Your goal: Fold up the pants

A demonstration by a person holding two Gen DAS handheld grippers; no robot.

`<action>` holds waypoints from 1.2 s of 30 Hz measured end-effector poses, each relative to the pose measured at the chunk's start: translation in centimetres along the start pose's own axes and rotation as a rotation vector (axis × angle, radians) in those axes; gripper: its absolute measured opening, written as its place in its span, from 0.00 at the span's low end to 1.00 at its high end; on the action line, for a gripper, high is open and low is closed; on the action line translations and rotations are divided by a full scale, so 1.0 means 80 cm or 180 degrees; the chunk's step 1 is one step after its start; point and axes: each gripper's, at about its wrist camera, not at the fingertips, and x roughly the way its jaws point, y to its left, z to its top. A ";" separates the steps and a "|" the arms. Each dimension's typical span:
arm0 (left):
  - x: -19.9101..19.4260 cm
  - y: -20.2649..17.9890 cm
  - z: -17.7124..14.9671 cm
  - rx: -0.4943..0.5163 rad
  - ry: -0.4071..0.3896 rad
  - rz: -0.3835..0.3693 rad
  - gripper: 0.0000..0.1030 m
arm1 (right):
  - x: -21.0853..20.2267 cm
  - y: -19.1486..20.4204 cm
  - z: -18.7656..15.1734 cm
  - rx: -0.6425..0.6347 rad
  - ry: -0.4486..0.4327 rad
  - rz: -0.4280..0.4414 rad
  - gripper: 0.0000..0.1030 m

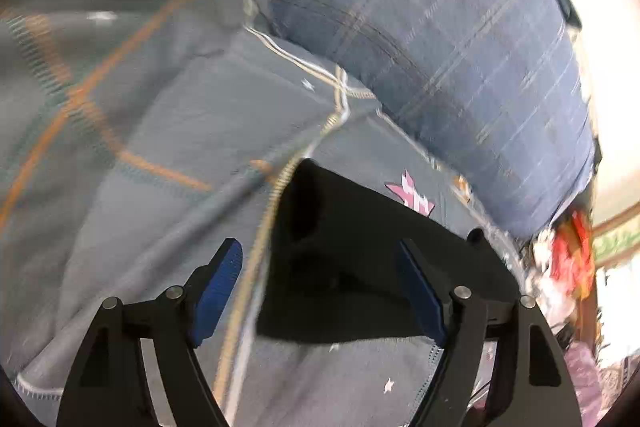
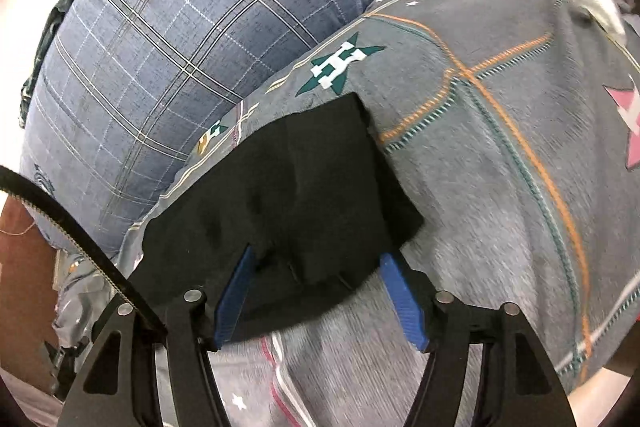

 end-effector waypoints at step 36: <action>0.020 0.013 -0.005 0.0077 0.0398 0.0095 0.41 | -0.066 0.027 -0.023 -0.0425 -0.0095 -0.0542 0.55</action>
